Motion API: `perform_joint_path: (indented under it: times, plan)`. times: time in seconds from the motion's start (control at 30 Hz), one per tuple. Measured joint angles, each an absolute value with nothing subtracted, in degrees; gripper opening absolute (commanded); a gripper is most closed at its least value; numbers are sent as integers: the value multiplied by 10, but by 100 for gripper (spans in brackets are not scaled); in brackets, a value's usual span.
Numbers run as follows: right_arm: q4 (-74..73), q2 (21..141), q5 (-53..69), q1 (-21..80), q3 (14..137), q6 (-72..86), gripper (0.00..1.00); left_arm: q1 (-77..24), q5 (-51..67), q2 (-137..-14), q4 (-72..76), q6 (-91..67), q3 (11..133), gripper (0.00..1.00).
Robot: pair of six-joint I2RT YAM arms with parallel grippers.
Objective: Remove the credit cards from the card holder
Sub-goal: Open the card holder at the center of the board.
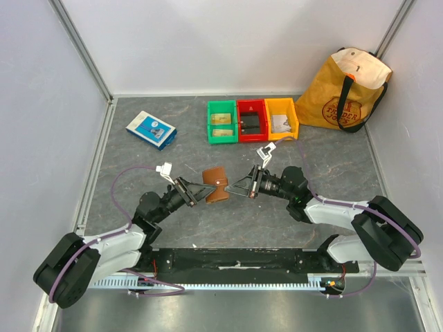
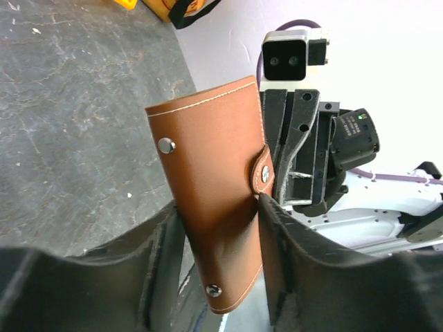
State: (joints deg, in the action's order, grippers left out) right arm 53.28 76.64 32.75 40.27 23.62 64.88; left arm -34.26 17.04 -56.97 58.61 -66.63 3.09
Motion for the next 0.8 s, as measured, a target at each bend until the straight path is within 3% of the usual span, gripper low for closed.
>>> perform_joint_path:
  times: [0.13, 0.2, 0.23, 0.37, 0.5, 0.63, 0.8]
  plan:
    - [539, 767, 330, 399, 232, 647, 0, -342, 170, -551, 590, -668, 30, 12]
    - [533, 767, 331, 398, 231, 643, 1, -342, 171, -529, 585, -666, 30, 2]
    - [532, 766, 331, 398, 232, 639, 3, -343, 171, -520, 578, -663, 30, 2]
    - [473, 754, 329, 400, 244, 597, 35, -344, 171, -484, 521, -645, 30, 2]
    - [324, 714, 286, 400, 285, 515, 58, -344, 161, -437, 433, -606, 33, 2]
    - [187, 675, 213, 404, 350, 431, 62, -345, 134, -402, 294, -551, 72, 2]
    - [71, 662, 102, 457, 444, 342, 58, -352, 88, -386, 185, -492, 136, 2]
